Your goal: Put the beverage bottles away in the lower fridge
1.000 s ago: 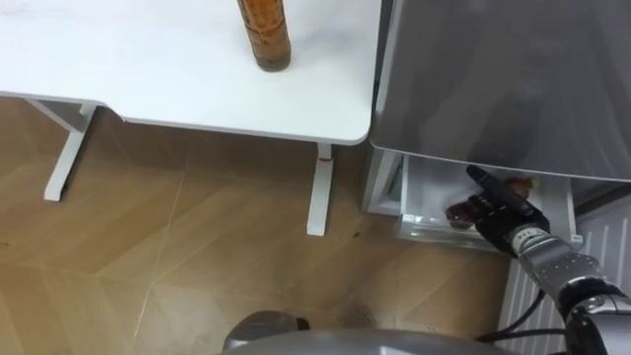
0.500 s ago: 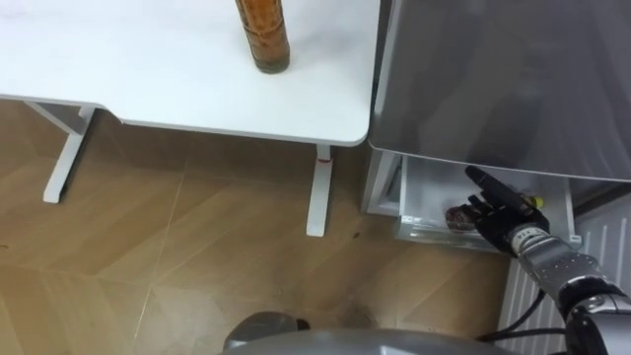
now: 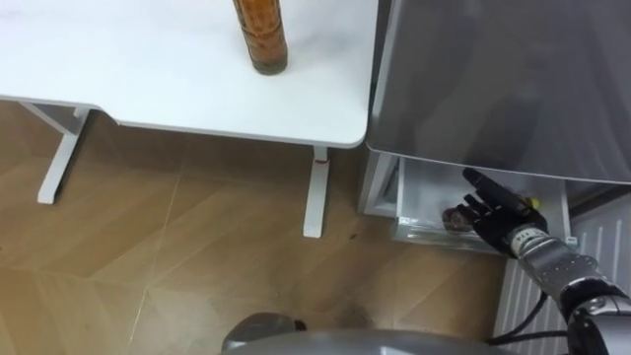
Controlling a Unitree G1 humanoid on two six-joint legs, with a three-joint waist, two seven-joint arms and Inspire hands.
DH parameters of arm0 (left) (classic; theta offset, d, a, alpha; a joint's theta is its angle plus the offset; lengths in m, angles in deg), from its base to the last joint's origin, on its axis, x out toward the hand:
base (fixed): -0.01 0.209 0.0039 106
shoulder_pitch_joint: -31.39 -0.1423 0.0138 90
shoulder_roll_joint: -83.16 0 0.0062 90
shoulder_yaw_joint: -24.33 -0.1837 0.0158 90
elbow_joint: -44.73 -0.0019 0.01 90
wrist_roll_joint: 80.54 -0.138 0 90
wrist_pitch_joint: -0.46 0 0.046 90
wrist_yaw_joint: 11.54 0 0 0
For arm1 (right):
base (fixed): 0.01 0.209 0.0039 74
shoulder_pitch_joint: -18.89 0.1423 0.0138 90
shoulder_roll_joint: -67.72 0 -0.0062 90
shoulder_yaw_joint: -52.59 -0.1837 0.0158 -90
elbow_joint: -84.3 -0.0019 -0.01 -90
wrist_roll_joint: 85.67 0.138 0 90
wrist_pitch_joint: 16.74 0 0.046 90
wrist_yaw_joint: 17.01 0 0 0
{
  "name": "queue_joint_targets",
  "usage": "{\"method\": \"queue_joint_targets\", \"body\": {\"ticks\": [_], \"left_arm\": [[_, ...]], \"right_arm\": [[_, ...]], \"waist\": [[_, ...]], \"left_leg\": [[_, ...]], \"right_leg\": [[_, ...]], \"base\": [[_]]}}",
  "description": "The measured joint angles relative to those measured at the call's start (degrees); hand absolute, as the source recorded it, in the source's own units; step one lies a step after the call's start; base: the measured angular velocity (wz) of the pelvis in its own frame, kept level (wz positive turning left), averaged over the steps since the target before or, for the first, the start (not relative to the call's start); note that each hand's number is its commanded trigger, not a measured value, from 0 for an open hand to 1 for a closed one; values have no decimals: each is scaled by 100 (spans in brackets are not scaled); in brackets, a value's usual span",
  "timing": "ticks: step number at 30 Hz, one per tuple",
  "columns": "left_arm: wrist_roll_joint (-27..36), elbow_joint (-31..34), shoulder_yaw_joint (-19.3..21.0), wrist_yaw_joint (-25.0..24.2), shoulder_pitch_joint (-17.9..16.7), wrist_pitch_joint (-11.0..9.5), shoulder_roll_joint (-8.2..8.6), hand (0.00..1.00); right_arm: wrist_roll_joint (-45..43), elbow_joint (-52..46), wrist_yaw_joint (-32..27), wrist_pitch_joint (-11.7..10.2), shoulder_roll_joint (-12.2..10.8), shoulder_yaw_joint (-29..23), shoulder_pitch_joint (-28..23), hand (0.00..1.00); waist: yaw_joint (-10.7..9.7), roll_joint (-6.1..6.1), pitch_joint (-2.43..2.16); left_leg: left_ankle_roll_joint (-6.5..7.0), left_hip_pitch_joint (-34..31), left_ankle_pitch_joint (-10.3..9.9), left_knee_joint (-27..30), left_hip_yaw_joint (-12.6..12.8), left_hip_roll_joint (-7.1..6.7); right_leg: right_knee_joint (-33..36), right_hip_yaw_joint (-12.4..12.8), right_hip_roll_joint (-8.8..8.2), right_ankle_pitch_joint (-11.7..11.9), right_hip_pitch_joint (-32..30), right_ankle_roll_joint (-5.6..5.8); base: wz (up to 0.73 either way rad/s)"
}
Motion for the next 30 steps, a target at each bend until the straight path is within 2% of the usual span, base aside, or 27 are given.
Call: {"method": "queue_joint_targets", "body": {"ticks": [3, 5, 6, 9, 10, 13, 17, 21, 25, 28, 30], "left_arm": [[-6, -5, 47, -1, 30, 0, 0, 0], [3, -11, 47, 17, 55, 0, 0, 0], [3, -5, 47, 53, 52, 0, 1, 0], [0, -18, 42, 187, 100, -27, 23, 0], [2, -17, 42, 269, 127, -51, 32, 0], [3, -17, 68, 444, 110, -142, 32, 0], [11, -20, 85, 639, 227, -164, 28, 0], [10, -21, 69, 867, 273, -301, 61, 0], [8, -31, 84, 1034, 311, -402, 147, 0], [7, -32, 98, 1130, 368, -406, 198, 0], [-7, -48, 254, 1125, 371, -414, 233, 0]], "right_arm": [[-308, -57, 76, -12, -4, -2, -2, 0], [-346, -55, 182, -16, -26, 1, -36, 0], [-348, -58, 256, -24, -62, -1, -101, 0], [-417, -56, 297, -47, -136, 0, -168, 0], [-386, -54, 298, -143, -163, -1, -295, 0], [-382, -50, 300, -214, -219, -3, -685, 0], [-492, 14, 286, -332, -322, 0, -1112, 0], [-999, 244, 214, -352, -477, 172, -1364, 0], [-1741, 675, 211, -396, -558, 175, -1370, 0], [-2070, 770, 207, -398, -569, 173, -1397, 0], [-2587, 774, 213, -403, -571, 168, -1407, 0]], "waist": [[-17, -33, -23], [-34, -66, -15], [-48, -87, -31], [-130, -107, -24], [-124, -105, -19], [-112, -81, -18], [-155, -53, -20], [-194, -77, -13], [-304, -103, -5], [-312, -103, -12], [-300, -123, -17]], "left_leg": [[0, 17, 0, -9, 40, 5], [0, 81, 0, -13, 95, 7], [0, 106, 0, -12, 96, 3], [0, 110, -1, -12, 96, 7], [0, 151, -2, -13, 100, 8], [-1, 338, -5, -118, 162, 17], [-1, 403, -6, -217, 247, 46], [-4, 420, -7, -234, 522, 108], [-13, 502, -14, -291, 581, 107], [-13, 531, -14, -321, 597, 106], [-12, 598, -14, -356, 633, 108]], "right_leg": [[-16, 46, 4, 0, 10, 0], [-20, 70, 1, -2, 64, 3], [-88, 73, 3, 0, 106, 8], [-92, 91, 16, 4, 113, 11], [-102, 123, 27, 12, 166, 13], [-185, 237, 48, 16, 305, 18], [-182, 304, 68, 19, 303, 14], [-169, 461, 100, 41, 257, -16], [-176, 579, 106, 42, 271, -13], [-180, 605, 107, 45, 271, -8], [-179, 619, 106, 45, 300, -8]], "base": [[0], [-2], [0], [1], [0], [-9], [-11], [-19], [-15], [-5], [-9]]}}
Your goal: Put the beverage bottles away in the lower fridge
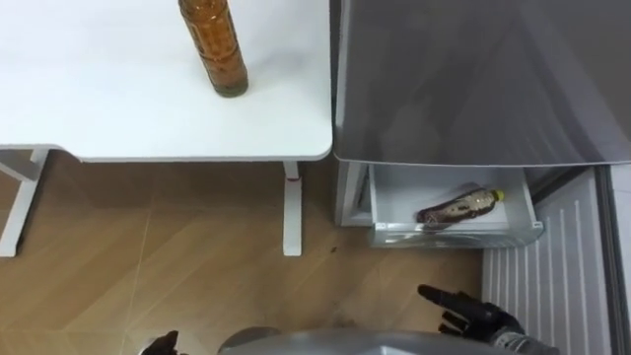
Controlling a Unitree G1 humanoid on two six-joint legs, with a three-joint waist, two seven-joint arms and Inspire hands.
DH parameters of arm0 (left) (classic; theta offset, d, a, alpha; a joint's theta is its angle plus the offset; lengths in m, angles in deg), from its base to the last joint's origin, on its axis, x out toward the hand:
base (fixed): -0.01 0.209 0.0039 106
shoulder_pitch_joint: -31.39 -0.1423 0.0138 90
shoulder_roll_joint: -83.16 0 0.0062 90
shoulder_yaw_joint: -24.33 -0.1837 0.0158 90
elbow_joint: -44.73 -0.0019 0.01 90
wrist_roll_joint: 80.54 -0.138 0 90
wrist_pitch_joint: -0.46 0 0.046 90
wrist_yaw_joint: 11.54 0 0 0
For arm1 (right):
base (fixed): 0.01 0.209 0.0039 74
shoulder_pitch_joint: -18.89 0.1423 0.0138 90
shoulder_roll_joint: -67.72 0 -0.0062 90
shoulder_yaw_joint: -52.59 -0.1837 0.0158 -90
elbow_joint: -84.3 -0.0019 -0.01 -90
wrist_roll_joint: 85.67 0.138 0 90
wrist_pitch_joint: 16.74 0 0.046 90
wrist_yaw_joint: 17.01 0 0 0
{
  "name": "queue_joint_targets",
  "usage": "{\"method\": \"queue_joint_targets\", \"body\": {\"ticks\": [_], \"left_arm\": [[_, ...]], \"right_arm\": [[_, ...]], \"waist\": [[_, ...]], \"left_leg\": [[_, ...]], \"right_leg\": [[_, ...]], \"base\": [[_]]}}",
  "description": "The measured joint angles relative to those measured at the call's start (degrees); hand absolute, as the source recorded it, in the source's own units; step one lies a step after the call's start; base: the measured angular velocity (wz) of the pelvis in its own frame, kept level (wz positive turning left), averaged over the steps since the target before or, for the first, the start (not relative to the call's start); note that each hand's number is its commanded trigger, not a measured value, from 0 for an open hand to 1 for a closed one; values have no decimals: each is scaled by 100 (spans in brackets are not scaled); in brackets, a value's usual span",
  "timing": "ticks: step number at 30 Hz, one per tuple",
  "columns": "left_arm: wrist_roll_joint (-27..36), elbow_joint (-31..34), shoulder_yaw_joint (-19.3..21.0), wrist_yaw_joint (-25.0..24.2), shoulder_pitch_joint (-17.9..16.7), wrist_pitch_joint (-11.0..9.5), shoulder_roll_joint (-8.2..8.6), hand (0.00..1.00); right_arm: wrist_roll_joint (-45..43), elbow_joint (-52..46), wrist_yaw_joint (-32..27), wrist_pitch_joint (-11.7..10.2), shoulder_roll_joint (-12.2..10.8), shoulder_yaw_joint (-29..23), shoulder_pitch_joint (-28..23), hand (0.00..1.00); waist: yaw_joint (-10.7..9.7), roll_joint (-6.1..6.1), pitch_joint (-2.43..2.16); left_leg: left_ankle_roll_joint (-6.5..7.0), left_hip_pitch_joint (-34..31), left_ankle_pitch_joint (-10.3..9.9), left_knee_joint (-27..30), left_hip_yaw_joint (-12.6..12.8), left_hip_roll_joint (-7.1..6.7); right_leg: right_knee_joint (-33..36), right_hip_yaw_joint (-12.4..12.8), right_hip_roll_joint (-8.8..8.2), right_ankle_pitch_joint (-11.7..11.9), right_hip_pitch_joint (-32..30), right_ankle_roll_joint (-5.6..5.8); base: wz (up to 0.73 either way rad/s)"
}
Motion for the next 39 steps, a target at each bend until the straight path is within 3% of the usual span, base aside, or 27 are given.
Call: {"method": "queue_joint_targets", "body": {"ticks": [2, 4, 9, 16, 22, 25, 39], "left_arm": [[-3, 3, 77, 2, 0, -23, -2, 0], [-1, -14, 82, 4, -3, -22, -2, 0], [-2, -15, 83, 12, -137, 42, 2, 0], [7, -47, 199, 119, -146, 118, 42, 0], [21, -48, 274, 164, -123, 263, 58, 0], [21, -46, 274, 176, -87, 264, 57, 0], [39, -74, 314, 178, -89, 256, 57, 0]], "right_arm": [[-469, -21, -1, -62, -4, 25, -28, 0], [-812, -4, -37, -83, -11, 142, -67, 0], [-1198, 40, -307, -79, -123, 212, -216, 0], [-1203, 106, -461, -73, -157, 151, -265, 0], [-1213, 118, -612, -49, -171, 150, -264, 0], [-1245, 123, -628, -52, -168, 134, -265, 0], [-1265, 108, -618, -63, -169, 100, -282, 0]], "waist": [[12, -46, 19], [36, -39, 1], [30, -51, 7], [25, -21, 12], [20, 13, -13], [12, 36, -29], [14, 46, -15]], "left_leg": [[0, 1, 0, -18, 7, 2], [0, 1, 0, -19, 10, 2], [0, 2, -1, -26, 9, 4], [7, 0, -12, -31, 8, 4], [5, -3, -14, -27, 7, 4], [5, 5, -14, -25, 17, 4], [8, 65, -39, -28, 60, 20]], "right_leg": [[-3, 15, 2, 0, -3, 0], [-11, 38, 9, 0, -6, 0], [-9, 63, 16, 0, -2, 0], [-7, 65, 18, -1, -7, 2], [-11, 73, 22, 0, -8, 2], [-10, 92, 22, 0, -8, 2], [-15, 159, 36, 0, 6, 2]], "base": [[0], [0], [0], [0], [0], [-1], [-1]]}}
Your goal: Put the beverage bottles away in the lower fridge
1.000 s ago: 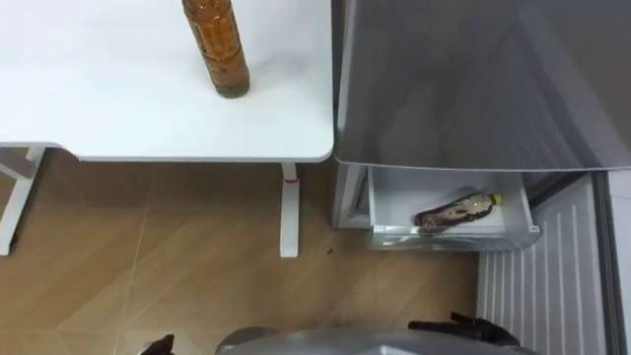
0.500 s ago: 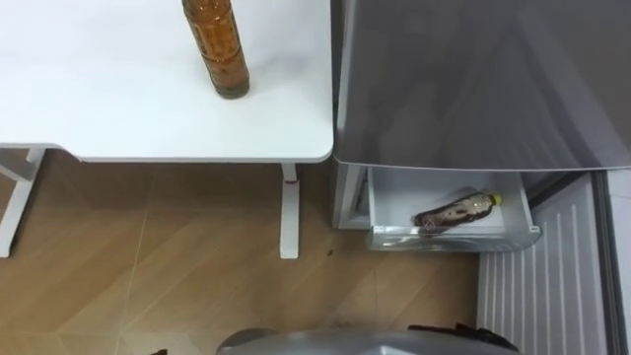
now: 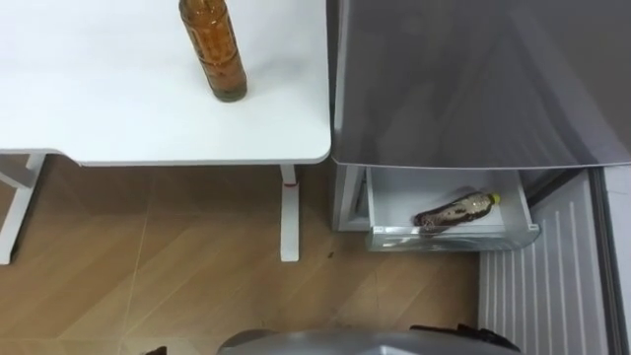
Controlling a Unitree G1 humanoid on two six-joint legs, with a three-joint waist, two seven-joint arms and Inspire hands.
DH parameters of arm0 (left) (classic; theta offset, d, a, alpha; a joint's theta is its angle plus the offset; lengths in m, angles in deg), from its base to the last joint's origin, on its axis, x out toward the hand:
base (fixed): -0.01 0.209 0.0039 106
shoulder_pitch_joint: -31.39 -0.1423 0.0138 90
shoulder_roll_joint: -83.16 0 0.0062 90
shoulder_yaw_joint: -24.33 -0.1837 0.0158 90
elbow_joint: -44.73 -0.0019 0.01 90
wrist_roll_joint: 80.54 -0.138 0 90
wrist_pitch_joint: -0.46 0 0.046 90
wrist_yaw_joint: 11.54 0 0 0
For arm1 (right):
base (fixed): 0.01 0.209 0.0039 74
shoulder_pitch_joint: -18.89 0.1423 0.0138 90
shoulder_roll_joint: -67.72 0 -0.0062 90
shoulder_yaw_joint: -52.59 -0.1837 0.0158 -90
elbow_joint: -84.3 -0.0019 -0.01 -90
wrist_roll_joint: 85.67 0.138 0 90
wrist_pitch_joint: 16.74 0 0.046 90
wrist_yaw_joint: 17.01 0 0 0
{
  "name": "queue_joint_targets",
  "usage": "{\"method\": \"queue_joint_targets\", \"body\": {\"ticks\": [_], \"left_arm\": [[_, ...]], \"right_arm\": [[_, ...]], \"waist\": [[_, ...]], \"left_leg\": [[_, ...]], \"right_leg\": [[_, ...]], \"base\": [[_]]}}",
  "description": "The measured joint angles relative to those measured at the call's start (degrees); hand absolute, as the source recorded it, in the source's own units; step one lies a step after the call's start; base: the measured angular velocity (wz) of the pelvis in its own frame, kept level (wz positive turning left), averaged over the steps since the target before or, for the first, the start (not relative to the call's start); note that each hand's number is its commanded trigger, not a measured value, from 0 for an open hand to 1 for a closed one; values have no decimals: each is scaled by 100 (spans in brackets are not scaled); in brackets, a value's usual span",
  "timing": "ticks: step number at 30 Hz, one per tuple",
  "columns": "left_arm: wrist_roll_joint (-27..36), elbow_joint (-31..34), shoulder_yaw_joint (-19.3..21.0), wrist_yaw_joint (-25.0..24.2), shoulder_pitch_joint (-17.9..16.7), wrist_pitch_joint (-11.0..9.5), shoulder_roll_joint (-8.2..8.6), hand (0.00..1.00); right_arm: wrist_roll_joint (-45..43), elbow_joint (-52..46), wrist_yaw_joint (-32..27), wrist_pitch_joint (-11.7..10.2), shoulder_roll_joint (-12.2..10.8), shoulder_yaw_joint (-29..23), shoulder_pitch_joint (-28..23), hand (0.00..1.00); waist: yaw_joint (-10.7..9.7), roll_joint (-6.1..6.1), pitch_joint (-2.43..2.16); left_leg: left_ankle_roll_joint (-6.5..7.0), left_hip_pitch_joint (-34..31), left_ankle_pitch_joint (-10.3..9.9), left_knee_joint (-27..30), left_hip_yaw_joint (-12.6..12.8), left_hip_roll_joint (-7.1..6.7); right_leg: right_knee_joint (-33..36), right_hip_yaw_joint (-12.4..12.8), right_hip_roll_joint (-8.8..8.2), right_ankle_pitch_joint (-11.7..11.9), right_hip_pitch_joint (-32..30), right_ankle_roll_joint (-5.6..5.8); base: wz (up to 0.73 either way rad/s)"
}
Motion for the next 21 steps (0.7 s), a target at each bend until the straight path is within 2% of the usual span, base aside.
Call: {"method": "queue_joint_targets", "body": {"ticks": [4, 8, 10, 14, 18, 20, 21], "left_arm": [[25, 1, 122, 0, -10, 0, 10, 0], [346, 6, 410, 53, -2, 1, 50, 0], [654, 8, 471, 105, -3, 0, 76, 0], [1673, 16, 809, 292, 46, -35, 116, 0], [2413, 26, 1081, 679, 64, -233, 111, 0], [2824, 32, 1156, 846, 79, -269, 107, 0], [3120, 39, 1331, 966, 96, -282, 109, 0]], "right_arm": [[0, -15, 11, -2, 0, -6, -11, 0], [2, -70, 7, -1, -2, -4, -48, 0], [6, -68, 2, -1, -2, -5, -47, 0], [25, -64, -2, 9, -7, -115, -52, 0], [22, -66, -48, 15, -24, -219, -103, 0], [24, -58, -50, 20, -24, -221, -114, 0], [25, -50, -48, 23, -23, -236, -123, 0]], "waist": [[0, -3, 1], [10, 0, -1], [7, 6, -4], [7, 12, -8], [22, 8, -2], [30, 9, 3], [30, 17, -3]], "left_leg": [[-2, 0, -10, 1, 0, 1], [-1, -6, -28, 2, 11, 4], [0, -11, -33, 5, 12, 5], [0, -13, -35, 2, 9, 6], [0, 66, -35, -2, 4, -4], [1, 120, -36, -20, 5, -8], [2, 148, -38, -29, 5, -7]], "right_leg": [[-4, 10, 4, 0, 0, 0], [0, 29, 10, 0, -1, 0], [0, 41, 10, 0, -7, 1], [2, 46, 10, 0, -13, 1], [-32, -15, -4, 0, 91, 2], [-75, -15, -4, 2, 156, 5], [-76, -5, -3, 0, 177, 7]], "base": [[0], [-1], [-4], [0], [0], [0], [0]]}}
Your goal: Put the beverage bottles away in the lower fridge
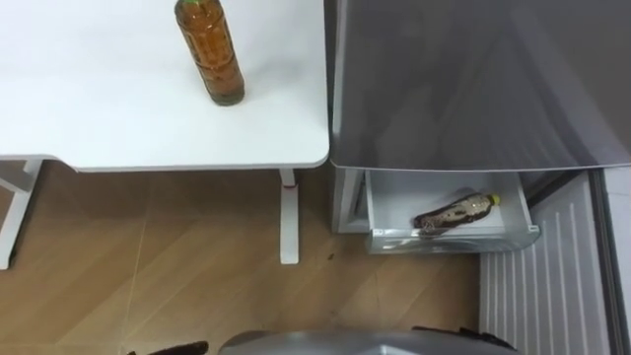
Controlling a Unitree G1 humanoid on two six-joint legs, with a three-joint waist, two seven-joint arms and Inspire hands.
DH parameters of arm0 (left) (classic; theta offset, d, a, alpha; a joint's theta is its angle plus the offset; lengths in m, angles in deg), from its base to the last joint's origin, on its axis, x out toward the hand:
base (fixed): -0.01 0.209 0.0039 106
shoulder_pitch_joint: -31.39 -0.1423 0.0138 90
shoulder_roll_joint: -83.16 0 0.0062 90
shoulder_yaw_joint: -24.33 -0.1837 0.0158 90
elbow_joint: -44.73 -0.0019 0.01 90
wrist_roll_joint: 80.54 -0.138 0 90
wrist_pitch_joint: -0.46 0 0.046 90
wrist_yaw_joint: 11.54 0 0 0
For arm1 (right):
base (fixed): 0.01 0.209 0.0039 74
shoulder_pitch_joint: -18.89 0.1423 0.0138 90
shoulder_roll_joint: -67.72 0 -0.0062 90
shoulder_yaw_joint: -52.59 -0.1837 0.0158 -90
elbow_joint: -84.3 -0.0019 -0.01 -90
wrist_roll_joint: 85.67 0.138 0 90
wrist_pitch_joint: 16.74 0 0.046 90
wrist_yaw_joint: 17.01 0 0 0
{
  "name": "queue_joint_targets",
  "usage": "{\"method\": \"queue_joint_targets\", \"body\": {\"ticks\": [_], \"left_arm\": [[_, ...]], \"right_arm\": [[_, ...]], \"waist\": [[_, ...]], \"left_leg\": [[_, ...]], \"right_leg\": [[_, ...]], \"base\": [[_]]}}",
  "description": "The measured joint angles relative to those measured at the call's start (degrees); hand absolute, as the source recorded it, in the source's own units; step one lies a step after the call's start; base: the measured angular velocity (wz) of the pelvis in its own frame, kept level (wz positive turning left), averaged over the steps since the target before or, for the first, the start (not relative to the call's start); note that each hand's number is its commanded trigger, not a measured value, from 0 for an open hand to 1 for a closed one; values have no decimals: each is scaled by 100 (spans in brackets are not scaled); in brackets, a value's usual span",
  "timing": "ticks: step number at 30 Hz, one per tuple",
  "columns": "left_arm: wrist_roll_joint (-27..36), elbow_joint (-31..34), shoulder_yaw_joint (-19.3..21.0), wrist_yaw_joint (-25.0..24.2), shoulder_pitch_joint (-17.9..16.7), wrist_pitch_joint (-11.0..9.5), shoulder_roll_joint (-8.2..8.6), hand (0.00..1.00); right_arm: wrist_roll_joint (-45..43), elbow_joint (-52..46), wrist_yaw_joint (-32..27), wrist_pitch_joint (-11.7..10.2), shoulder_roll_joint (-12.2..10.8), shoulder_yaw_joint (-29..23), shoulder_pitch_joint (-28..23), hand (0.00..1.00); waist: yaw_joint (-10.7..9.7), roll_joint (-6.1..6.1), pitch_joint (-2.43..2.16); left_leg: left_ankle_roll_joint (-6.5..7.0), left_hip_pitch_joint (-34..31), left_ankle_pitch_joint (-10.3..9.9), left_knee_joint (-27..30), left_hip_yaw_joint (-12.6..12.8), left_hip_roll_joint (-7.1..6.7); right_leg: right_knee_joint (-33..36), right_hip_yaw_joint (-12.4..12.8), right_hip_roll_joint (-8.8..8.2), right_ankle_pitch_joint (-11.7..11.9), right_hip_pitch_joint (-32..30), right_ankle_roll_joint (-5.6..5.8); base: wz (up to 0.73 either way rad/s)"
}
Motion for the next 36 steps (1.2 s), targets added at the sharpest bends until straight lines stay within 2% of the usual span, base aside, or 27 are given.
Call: {"method": "queue_joint_targets", "body": {"ticks": [5, 7, 9, 15, 16, 20, 22, 26, 28, 33, 36], "left_arm": [[657, 310, 522, 514, -51, -92, -6, 0], [685, 947, 724, 858, -132, -110, 10, 0], [686, 1398, 813, 1093, -112, -258, 0, 0], [495, 2910, 803, 1953, -80, -651, -9, 0], [425, 3184, 786, 2098, -70, -771, -8, 0], [-62, 4140, 521, 2422, -63, -993, -8, 0], [-336, 4813, 426, 2492, -75, -1060, -7, 0], [-1090, 5498, 405, 2491, -40, -1235, -15, 0], [-1354, 5867, 376, 2480, -27, -1271, -16, 0], [-1466, 6256, 246, 2209, 56, -1299, -18, 0], [-1513, 6514, 201, 1929, 128, -1296, -18, 0]], "right_arm": [[-20, -29, -3, 4, 13, -166, -86, 0], [-53, -125, 2, -11, 32, -206, -159, 0], [-242, -124, 0, -16, 55, -281, -153, 0], [-507, -149, 1, -170, 73, -451, -202, 0], [-509, -161, -1, -207, 73, -461, -208, 0], [-551, -158, -5, -300, 70, -468, -223, 0], [-575, -274, -5, -354, 60, -470, -332, 0], [-602, -268, 2, -475, 48, -483, -359, 0], [-659, -272, 7, -514, 51, -484, -349, 0], [-700, -243, 120, -555, 72, -491, -317, 0], [-700, -247, 218, -576, 71, -491, -317, 0]], "waist": [[30, 27, -8], [113, 48, -11], [160, 66, -17], [141, 162, -38], [138, 160, -37], [138, 138, -32], [134, 123, -36], [105, 133, -33], [29, 146, -27], [-45, 174, -12], [-67, 144, 6]], "left_leg": [[2, 35, -7, -29, 7, 2], [4, 38, -8, -39, -6, 3], [4, 41, -8, -41, -29, 1], [4, 84, -7, -70, -95, -8], [4, 82, -7, -76, -160, -19], [4, 67, -7, -75, -171, -22], [4, 79, -7, -76, -195, -24], [4, 93, -7, -70, -193, -21], [4, 90, -7, -72, -200, -19], [4, 82, -8, -82, -216, -10], [3, 79, -8, -79, -204, -6]], "right_leg": [[9, -1, 4, 1, 0, 1], [6, -2, 8, 5, 4, 3], [10, -6, 8, 6, 13, 5], [12, -14, 10, 8, 60, 7], [12, -11, 11, 8, 67, 7], [13, -17, 10, 9, 29, 7], [8, -13, 12, 9, 47, 7], [5, 2, 14, 10, 60, 6], [7, 10, 18, 11, 53, 3], [10, 3, 30, 16, 39, -3], [6, -2, 34, 17, 36, -6]], "base": [[0], [0], [2], [1], [0], [0], [0], [0], [0], [0], [0]]}}
